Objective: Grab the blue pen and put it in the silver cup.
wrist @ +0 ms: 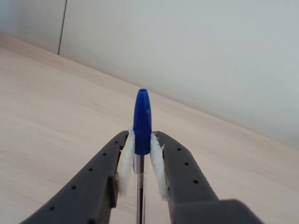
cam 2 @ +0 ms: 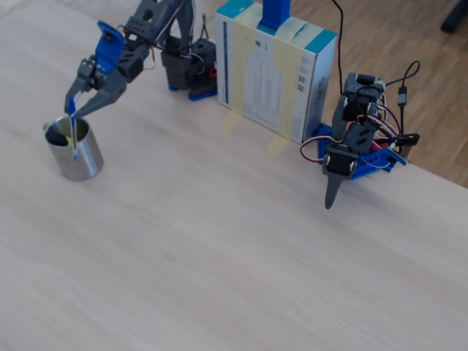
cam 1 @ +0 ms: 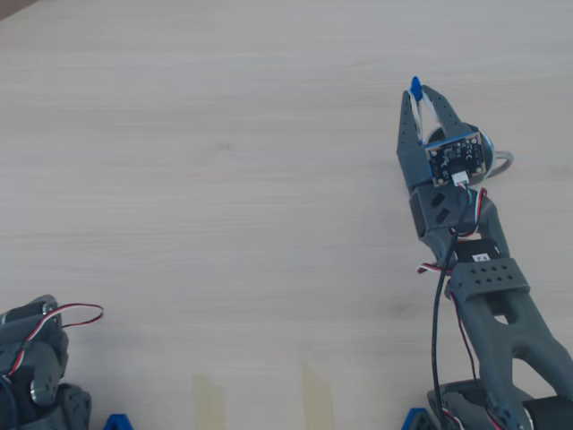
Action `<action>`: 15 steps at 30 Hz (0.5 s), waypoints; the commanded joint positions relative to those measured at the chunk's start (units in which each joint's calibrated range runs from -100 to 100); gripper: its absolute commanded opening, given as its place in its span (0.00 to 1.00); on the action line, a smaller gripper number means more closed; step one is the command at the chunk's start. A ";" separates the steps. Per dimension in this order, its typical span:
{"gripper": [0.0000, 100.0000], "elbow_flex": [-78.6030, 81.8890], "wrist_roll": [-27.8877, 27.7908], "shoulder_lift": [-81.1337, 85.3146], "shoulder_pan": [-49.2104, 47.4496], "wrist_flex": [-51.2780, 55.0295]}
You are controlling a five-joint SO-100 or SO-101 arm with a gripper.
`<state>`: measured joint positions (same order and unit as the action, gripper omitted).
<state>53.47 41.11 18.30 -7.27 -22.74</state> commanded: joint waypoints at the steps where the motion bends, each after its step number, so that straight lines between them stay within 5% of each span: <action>1: 0.02 -2.45 -0.37 -0.18 0.99 -0.90; 15: 0.02 0.00 -0.43 0.40 2.30 -0.73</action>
<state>54.73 40.95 18.05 -5.52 -22.74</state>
